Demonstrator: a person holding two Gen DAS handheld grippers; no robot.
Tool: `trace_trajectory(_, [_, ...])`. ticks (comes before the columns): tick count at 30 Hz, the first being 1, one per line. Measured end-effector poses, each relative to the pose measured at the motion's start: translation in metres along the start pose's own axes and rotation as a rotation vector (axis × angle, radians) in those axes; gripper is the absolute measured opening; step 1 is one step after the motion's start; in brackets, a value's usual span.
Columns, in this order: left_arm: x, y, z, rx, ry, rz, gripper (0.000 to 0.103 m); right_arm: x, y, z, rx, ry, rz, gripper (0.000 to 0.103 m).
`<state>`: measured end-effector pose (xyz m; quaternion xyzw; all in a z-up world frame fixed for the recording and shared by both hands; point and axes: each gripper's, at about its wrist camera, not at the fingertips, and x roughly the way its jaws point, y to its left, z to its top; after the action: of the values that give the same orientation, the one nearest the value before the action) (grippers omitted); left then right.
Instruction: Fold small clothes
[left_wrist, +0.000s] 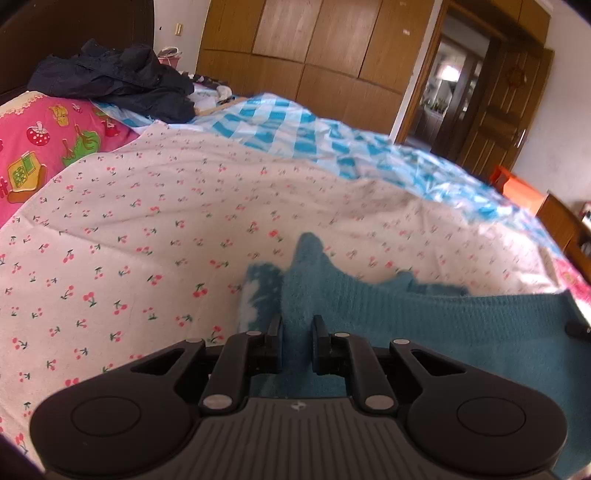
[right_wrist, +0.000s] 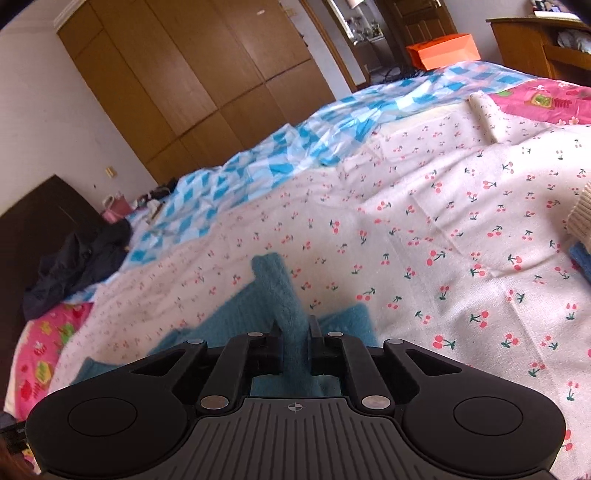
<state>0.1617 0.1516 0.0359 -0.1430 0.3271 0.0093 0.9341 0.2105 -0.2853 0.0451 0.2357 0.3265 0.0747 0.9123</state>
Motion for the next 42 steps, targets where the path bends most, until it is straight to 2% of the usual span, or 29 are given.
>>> trace_trajectory(2, [0.006,-0.008,0.0,0.05,-0.003,0.028,0.019,0.02,-0.007,-0.006,-0.009,0.047,-0.06,0.01])
trace_trajectory(4, [0.024,-0.008,-0.005,0.071,0.048,0.084,0.019,0.047,-0.015,-0.017,-0.009,0.127,-0.128,0.011])
trace_trajectory(5, [0.032,-0.005,-0.008,0.069,0.067,0.108,0.024,0.049,-0.017,-0.02,0.0,0.119,-0.129,0.011])
trace_trajectory(8, [0.022,0.0,-0.011,0.042,0.043,0.102,0.027,0.037,-0.013,-0.02,0.002,0.072,-0.111,0.017])
trace_trajectory(12, [-0.005,-0.004,-0.004,0.069,-0.017,0.134,0.027,0.01,-0.005,-0.023,-0.023,-0.01,-0.118,0.017])
trace_trajectory(16, [-0.035,-0.01,-0.004,0.049,-0.081,0.148,0.028,-0.028,0.012,-0.035,-0.12,-0.144,-0.133,0.017])
trace_trajectory(19, [-0.05,-0.019,-0.018,0.084,-0.111,0.17,0.03,-0.046,0.021,-0.044,-0.199,-0.212,-0.142,0.017])
trace_trajectory(21, [-0.051,-0.024,-0.03,0.119,-0.099,0.183,0.033,-0.045,0.021,-0.047,-0.249,-0.202,-0.137,0.017])
trace_trajectory(23, [-0.044,-0.023,-0.042,0.135,-0.061,0.213,0.033,-0.034,0.013,-0.05,-0.238,-0.158,-0.116,0.017])
trace_trajectory(25, [-0.034,-0.014,-0.053,0.128,-0.012,0.269,0.033,-0.014,0.0,-0.058,-0.236,-0.068,-0.162,0.017])
trace_trajectory(27, [-0.028,0.0,-0.06,0.062,0.021,0.27,0.04,0.0,-0.013,-0.068,-0.254,-0.023,-0.209,0.017])
trace_trajectory(29, [-0.032,0.006,-0.062,0.004,0.015,0.254,0.041,-0.005,-0.015,-0.067,-0.227,-0.029,-0.194,0.018])
trace_trajectory(33, [-0.047,-0.005,-0.062,0.014,-0.031,0.277,0.04,-0.034,-0.008,-0.066,-0.209,-0.141,-0.143,0.018])
trace_trajectory(35, [-0.058,-0.011,-0.064,0.024,-0.067,0.276,0.04,-0.039,-0.006,-0.068,-0.214,-0.157,-0.13,0.018])
trace_trajectory(36, [-0.062,-0.013,-0.065,0.021,-0.079,0.273,0.04,-0.036,-0.006,-0.07,-0.215,-0.133,-0.127,0.018])
trace_trajectory(38, [-0.065,-0.014,-0.069,0.017,-0.081,0.268,0.04,-0.014,-0.011,-0.073,-0.212,-0.019,-0.161,0.018])
trace_trajectory(39, [-0.063,-0.013,-0.072,0.019,-0.067,0.274,0.04,-0.006,-0.015,-0.077,-0.215,-0.004,-0.176,0.018])
trace_trajectory(41, [-0.052,-0.011,-0.079,0.021,0.001,0.293,0.041,-0.01,-0.014,-0.078,-0.215,-0.019,-0.176,0.018])
trace_trajectory(42, [-0.05,-0.01,-0.081,0.019,0.009,0.299,0.041,-0.016,-0.012,-0.076,-0.2,-0.041,-0.169,0.018])
